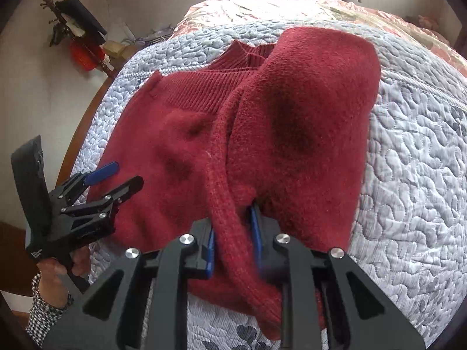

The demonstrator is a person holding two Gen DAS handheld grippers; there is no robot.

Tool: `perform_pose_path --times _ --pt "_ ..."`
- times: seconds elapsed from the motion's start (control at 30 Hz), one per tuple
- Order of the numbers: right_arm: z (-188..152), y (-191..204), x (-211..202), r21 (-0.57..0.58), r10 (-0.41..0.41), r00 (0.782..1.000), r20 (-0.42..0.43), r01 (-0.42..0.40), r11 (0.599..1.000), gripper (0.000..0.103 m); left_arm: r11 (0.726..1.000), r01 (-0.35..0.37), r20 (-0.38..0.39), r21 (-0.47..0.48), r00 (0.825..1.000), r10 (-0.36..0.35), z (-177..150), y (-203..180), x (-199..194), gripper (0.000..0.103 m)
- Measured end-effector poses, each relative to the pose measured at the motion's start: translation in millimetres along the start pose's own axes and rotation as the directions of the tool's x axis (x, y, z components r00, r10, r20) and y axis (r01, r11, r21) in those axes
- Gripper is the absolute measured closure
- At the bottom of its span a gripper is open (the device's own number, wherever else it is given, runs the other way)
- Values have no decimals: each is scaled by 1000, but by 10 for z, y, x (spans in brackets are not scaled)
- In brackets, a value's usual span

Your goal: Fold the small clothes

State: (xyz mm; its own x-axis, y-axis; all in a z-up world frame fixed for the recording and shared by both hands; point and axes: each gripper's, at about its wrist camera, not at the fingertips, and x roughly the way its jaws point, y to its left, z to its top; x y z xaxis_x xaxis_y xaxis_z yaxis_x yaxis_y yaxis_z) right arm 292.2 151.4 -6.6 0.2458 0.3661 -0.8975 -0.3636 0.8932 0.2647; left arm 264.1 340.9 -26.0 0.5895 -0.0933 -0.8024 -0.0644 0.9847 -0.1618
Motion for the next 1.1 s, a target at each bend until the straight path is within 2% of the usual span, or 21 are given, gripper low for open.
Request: perform_pose_path --times 0.13,0.2,0.27,0.3,0.37,0.57,0.73,0.8,0.93,1.1 --pt "-22 79 136 -11 27 999 -24 -27 1000 70 1000 -7 14 -6 1000 7 13 24 -52 25" --pt "-47 115 141 -21 51 998 -24 -51 998 55 1000 -7 14 -12 1000 7 23 36 -61 25" --pt "-59 148 137 -37 43 999 -25 -44 998 54 1000 -4 12 -20 1000 4 34 43 -65 25" --pt "-49 157 129 -39 50 998 -26 -51 998 49 1000 -3 12 -23 1000 3 40 39 -67 25" --pt "-42 136 92 -18 103 994 -31 -104 994 45 1000 0 11 -28 1000 1 50 25 -73 25" --pt "13 -25 -228 64 235 972 -5 -234 970 44 1000 5 18 -15 1000 -5 96 -66 -119 25" --pt "-44 -181 -563 62 197 980 33 -198 978 44 999 36 14 -18 999 -35 156 -201 -115 25" --pt "-97 -285 -646 70 165 985 41 -168 983 44 997 68 0 -22 998 -68 188 -293 -88 25" --pt "-223 -508 -647 93 105 994 24 -107 990 44 991 132 -28 -27 991 -133 272 -529 -24 25" --pt "-469 -678 -524 86 118 993 -4 -118 989 45 983 176 -55 -48 982 -179 422 -765 107 21"
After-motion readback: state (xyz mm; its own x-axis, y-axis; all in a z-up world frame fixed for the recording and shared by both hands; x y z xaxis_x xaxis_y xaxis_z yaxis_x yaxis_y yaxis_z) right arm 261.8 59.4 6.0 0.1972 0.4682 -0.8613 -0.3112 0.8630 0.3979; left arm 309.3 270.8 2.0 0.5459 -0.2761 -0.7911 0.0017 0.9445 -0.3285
